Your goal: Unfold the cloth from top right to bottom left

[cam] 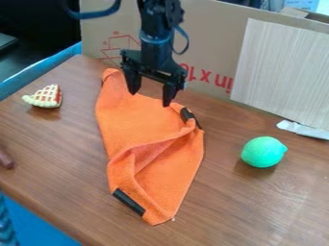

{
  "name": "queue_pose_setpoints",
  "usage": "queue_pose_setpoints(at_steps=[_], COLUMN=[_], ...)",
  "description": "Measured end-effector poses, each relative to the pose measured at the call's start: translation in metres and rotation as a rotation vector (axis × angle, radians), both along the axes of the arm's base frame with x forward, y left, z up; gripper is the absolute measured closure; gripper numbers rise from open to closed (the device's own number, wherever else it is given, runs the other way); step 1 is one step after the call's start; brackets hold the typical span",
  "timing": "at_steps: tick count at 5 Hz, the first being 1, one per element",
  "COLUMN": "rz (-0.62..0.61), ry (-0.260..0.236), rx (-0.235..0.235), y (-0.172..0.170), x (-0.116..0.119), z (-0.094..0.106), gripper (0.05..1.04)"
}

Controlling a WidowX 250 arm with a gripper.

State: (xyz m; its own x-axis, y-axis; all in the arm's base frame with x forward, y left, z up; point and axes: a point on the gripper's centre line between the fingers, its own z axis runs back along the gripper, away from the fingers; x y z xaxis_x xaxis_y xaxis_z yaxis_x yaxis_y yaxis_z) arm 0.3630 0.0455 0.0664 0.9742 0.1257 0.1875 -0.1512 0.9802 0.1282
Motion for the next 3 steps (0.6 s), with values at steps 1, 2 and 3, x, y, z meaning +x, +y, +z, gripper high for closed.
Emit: queue_pose_setpoints(at_steps=[1,2,3], rz=[0.097,0.168,0.252], ry=[-0.009,-0.044,-0.054], rx=[-0.062,-0.096,-0.116], y=[-0.005,-0.009,-0.022], x=[0.007,0.018,0.023], z=[-0.020,-0.017,-0.021], gripper=[0.083,0.083,0.083])
